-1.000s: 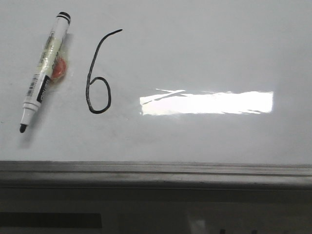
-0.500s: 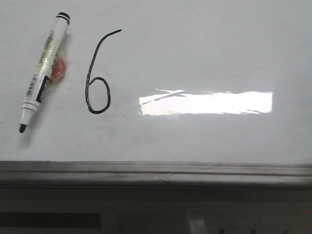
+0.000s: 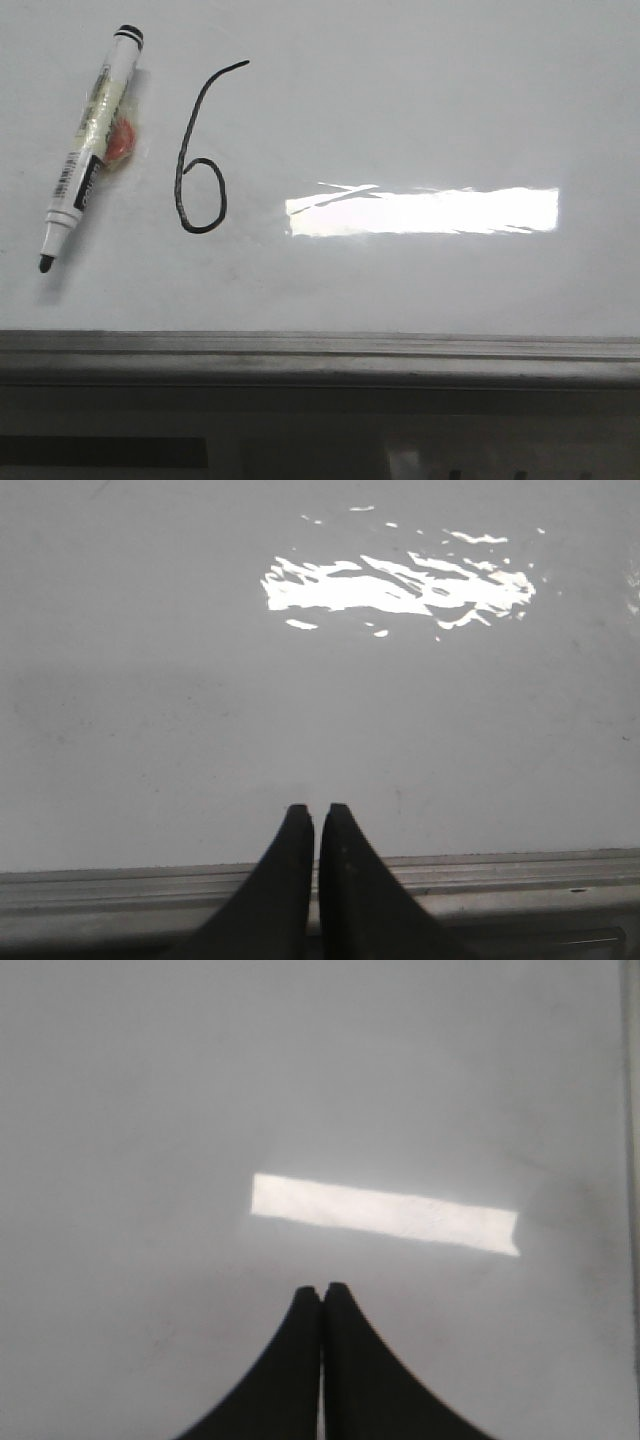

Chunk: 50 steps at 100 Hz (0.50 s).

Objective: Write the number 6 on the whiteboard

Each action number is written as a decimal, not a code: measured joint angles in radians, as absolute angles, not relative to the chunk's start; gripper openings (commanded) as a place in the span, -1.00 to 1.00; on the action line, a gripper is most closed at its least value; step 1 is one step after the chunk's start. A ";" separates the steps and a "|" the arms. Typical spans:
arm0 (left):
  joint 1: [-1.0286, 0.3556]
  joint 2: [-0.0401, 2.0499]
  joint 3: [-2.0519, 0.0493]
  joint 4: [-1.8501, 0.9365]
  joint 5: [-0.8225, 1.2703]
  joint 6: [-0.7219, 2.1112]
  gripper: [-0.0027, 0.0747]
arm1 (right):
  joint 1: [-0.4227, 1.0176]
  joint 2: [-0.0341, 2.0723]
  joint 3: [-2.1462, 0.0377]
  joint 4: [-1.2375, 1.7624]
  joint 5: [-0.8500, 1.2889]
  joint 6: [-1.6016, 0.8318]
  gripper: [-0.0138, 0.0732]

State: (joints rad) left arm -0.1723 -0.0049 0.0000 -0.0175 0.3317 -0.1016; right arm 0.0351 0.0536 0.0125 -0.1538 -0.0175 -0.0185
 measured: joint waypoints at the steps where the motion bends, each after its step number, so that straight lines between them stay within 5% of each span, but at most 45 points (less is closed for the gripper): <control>1: -0.172 -0.005 0.000 -0.017 0.332 -0.102 -0.98 | 0.032 0.042 0.012 -0.150 -0.012 -0.019 -0.83; 50: -0.172 -0.005 0.000 -0.019 0.332 -0.102 -0.98 | -0.064 -0.011 0.012 -0.028 0.327 -0.019 -0.83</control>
State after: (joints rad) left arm -0.1723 -0.0049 0.0000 -0.0189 0.3317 -0.1016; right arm -0.0638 -0.0108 0.0125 -0.0282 0.3272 -0.0185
